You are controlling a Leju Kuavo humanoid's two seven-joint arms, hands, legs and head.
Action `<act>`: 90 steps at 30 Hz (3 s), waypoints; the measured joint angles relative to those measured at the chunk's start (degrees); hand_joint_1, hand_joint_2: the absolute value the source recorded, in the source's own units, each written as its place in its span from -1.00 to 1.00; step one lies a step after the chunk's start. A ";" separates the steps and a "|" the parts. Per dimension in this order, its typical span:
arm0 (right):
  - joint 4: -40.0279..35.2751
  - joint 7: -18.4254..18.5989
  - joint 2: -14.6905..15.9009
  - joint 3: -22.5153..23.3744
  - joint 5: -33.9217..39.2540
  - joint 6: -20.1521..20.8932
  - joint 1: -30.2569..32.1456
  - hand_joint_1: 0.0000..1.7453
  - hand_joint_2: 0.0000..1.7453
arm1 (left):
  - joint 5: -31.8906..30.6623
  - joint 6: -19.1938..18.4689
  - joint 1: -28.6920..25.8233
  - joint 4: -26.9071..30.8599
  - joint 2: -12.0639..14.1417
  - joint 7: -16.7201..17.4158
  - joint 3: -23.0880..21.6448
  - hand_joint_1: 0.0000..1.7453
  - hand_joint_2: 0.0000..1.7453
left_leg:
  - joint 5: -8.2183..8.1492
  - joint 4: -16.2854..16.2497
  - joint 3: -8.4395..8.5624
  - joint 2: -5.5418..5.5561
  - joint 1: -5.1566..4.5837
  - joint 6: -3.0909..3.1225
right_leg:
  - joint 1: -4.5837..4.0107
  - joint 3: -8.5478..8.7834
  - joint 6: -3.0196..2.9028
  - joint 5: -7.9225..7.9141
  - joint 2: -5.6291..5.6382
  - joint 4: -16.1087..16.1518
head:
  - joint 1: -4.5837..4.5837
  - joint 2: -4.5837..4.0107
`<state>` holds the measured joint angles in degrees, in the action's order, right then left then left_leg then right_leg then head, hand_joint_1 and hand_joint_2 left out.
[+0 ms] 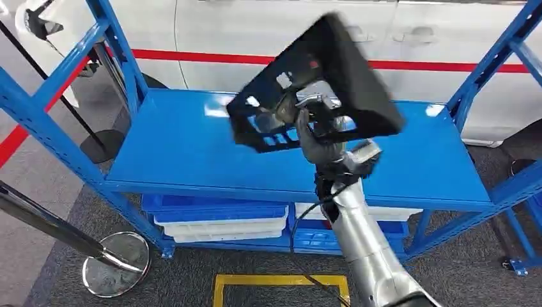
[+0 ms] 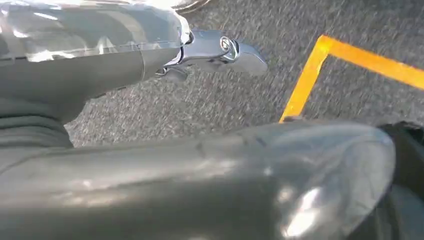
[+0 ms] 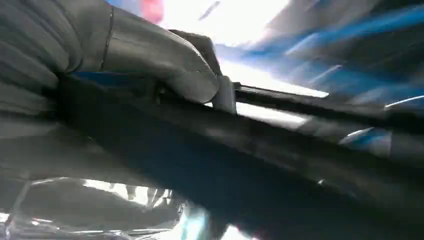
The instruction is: Take the parts from the cabinet and place them on the table.
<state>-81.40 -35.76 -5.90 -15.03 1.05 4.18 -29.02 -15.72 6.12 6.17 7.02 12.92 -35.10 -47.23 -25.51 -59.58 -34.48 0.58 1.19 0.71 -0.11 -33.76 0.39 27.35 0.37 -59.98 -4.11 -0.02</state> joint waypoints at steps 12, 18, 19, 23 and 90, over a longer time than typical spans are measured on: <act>-27.49 6.38 3.89 -6.78 32.07 25.22 9.73 1.00 1.00 | 0.00 -0.92 0.29 0.00 -0.18 -1.77 0.11 -1.00 -1.00 | -0.33 0.24 0.25 -0.12 -0.31 -0.61 | -0.23 -0.17 -0.35 -0.81 -0.07 0.76 | 0.00 0.00; -28.19 9.18 4.20 -8.70 35.06 29.59 10.18 1.00 1.00 | 0.00 -1.36 0.35 0.00 -0.28 1.42 -0.28 -1.00 -1.00 | -6.35 -8.78 -3.27 -0.23 -0.28 -1.83 | 0.16 0.50 -2.05 -1.77 -0.47 2.28 | -0.02 0.00; -28.19 9.18 4.24 -8.92 35.06 29.72 10.39 1.00 1.00 | 0.00 -1.36 0.27 0.00 -0.33 1.49 -0.39 -1.00 -1.00 | -8.27 -13.20 -5.15 -0.23 -0.28 -2.01 | 0.03 0.45 -2.14 -1.78 -0.48 2.26 | 0.00 0.00; -27.73 8.46 4.90 -9.29 35.12 30.80 10.36 1.00 1.00 | 0.00 -0.50 0.23 0.00 -0.52 3.46 -0.90 -1.00 -1.00 | -4.85 -9.83 -2.66 -0.24 -0.27 -1.95 | -0.20 0.08 -2.25 -1.88 -0.49 1.57 | 0.00 0.00; -25.06 0.04 11.02 -6.98 20.65 32.69 7.19 1.00 1.00 | 0.02 -0.02 0.80 -0.96 -3.26 7.69 -6.82 -1.00 -1.00 | -4.26 2.72 7.42 1.96 -1.35 0.01 | 0.15 -3.51 -0.51 -6.67 3.08 2.02 | 0.00 0.00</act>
<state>-106.47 -35.71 5.11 -22.01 21.70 36.87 -21.83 -15.69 6.10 6.97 6.05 9.66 -27.41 -54.05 -29.77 -56.86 -27.07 2.53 -0.16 0.73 0.04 -37.27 -0.12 20.68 3.45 -57.96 -4.11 -0.02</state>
